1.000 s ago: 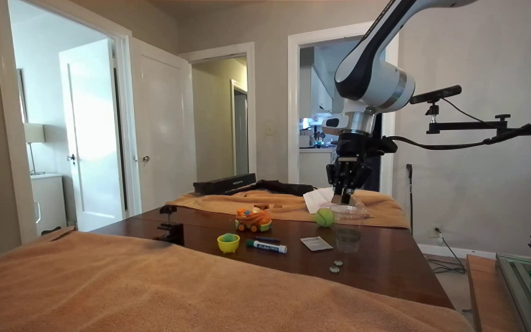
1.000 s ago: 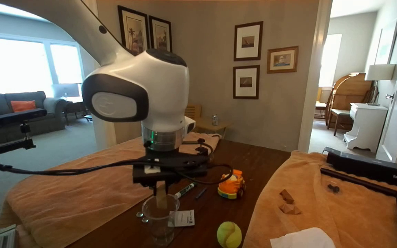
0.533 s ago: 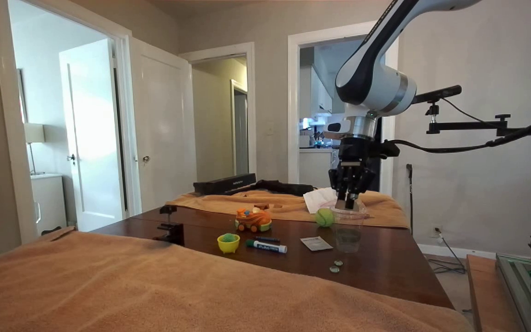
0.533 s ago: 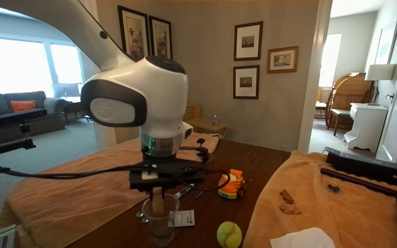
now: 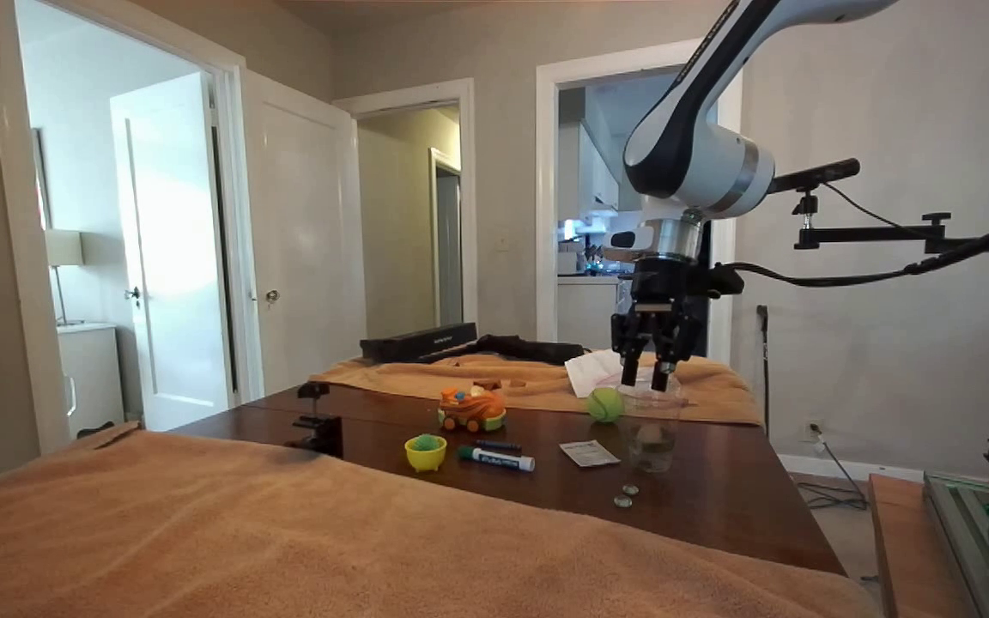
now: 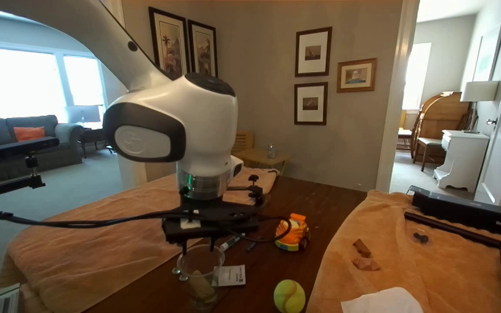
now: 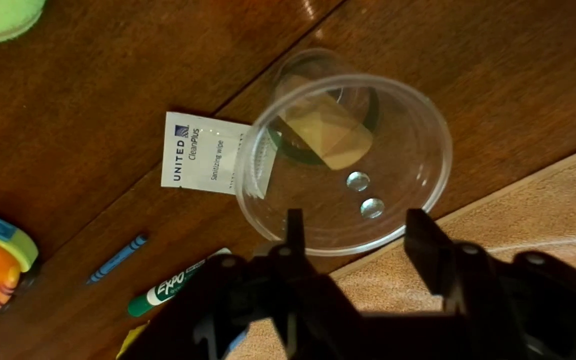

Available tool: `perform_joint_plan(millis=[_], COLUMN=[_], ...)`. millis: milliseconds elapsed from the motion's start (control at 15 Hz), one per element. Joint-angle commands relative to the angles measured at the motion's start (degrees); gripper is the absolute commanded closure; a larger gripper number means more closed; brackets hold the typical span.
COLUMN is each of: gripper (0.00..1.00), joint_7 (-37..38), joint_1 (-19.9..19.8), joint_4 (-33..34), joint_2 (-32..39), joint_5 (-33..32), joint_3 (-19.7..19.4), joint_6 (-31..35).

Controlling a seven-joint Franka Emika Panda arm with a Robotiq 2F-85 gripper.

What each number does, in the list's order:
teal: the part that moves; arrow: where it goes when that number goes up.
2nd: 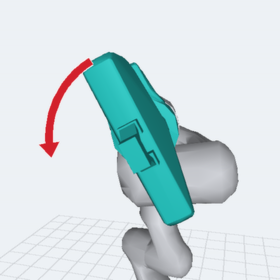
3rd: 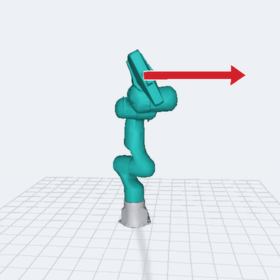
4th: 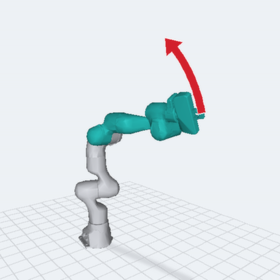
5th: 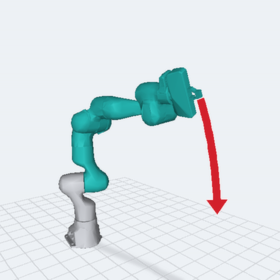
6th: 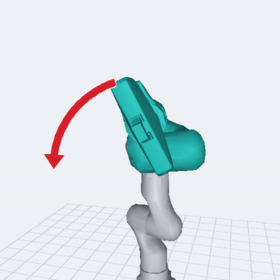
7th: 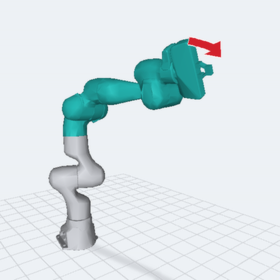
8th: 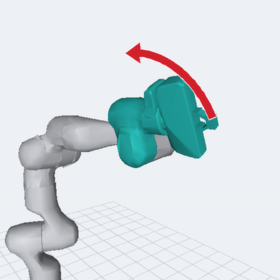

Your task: Put the wooden block in the clear cup.

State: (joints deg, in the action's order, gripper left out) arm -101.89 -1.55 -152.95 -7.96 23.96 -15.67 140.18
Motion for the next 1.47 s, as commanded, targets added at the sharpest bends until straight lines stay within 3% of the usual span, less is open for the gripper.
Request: perform_joint_plan(millis=[0, 133, 333, 667, 1000, 1133, 1200, 1400], gripper=[0.14, 0.02, 0.00, 0.00, 0.00, 0.00, 0.00, 0.00], joint_7=[-2.96, -2.50, 1.28, 20.27, 41.51, 49.90, 43.98, 49.55], joint_1=[-0.66, -0.68, -0.84, -0.49, -9.75, -13.90, -4.08, -5.59], joint_4=[0.31, 0.37, 0.50, 2.23, 1.33, 0.80, 1.74, 1.45], joint_2=[-0.61, -1.68, -3.30, -2.42, -3.30, -5.46, -2.47, -3.19], joint_5=[3.25, 3.26, 0.50, -0.63, -2.13, -2.43, -2.09, -3.01], joint_3=[1.06, 1.42, 2.64, 8.28, 24.20, 30.15, 19.66, 22.40], joint_6=[0.78, 0.38, 0.29, 6.37, 11.79, 6.96, 10.13, 8.95])
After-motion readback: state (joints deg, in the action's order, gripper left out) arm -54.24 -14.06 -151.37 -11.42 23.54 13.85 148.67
